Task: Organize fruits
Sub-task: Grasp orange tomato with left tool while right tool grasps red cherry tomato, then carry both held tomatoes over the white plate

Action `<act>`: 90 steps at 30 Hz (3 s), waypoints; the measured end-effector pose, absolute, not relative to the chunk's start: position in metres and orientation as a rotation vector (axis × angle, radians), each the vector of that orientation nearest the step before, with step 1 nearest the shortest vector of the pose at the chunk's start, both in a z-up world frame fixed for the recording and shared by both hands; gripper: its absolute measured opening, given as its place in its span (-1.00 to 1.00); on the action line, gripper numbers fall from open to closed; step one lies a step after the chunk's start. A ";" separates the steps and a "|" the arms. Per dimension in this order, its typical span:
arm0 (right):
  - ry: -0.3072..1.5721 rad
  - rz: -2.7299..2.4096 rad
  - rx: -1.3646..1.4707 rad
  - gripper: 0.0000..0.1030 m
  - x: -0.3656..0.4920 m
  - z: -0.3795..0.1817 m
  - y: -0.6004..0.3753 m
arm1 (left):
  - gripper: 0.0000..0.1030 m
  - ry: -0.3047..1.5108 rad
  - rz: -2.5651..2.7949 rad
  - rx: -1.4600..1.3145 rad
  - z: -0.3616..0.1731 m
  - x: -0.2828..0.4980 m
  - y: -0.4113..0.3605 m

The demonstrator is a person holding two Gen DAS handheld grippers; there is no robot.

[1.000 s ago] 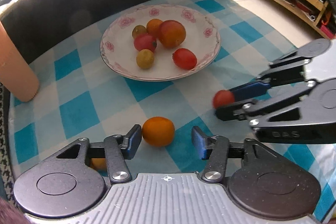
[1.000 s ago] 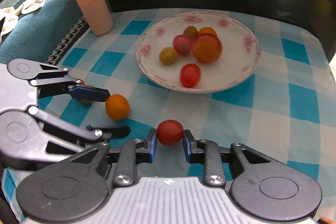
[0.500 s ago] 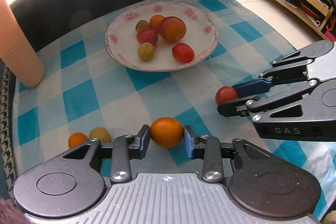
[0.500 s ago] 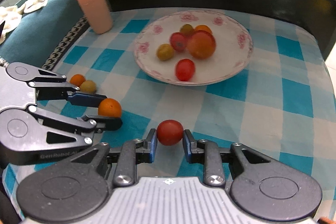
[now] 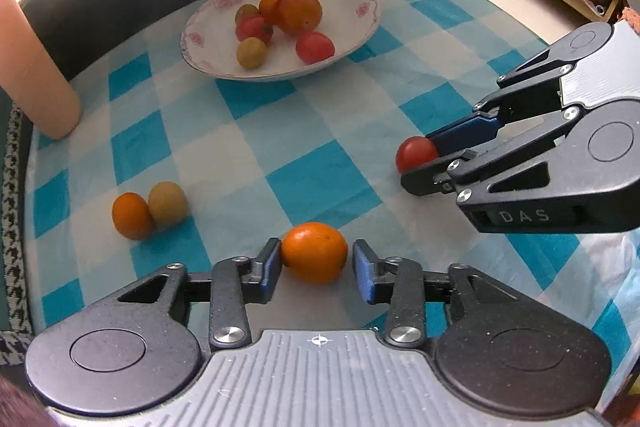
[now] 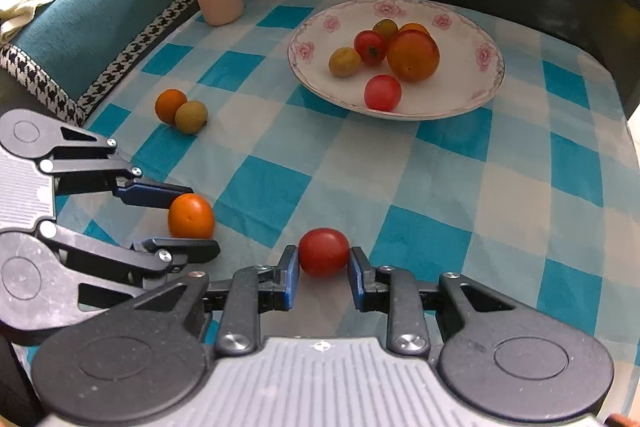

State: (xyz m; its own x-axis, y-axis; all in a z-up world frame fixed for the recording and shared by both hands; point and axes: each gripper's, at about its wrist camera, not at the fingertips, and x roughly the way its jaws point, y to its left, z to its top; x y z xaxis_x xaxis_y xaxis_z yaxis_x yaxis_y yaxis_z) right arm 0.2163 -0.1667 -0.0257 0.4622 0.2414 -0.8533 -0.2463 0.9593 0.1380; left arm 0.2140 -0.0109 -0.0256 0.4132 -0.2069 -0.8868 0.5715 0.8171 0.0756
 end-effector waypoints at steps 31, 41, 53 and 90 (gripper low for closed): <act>1.033 0.312 -0.001 -0.23 0.216 -0.023 -0.167 | -0.16 1.051 -0.524 0.335 -0.021 0.220 -0.010; 0.986 0.289 0.045 -0.23 0.221 -0.006 -0.171 | -0.16 0.983 -0.499 0.299 0.003 0.233 -0.016; 0.930 0.226 0.100 -0.23 0.234 0.011 -0.189 | -0.19 0.918 -0.463 0.291 0.023 0.253 -0.028; 0.841 0.119 0.141 -0.23 0.313 0.027 -0.213 | -0.20 0.847 -0.398 0.256 0.040 0.327 -0.039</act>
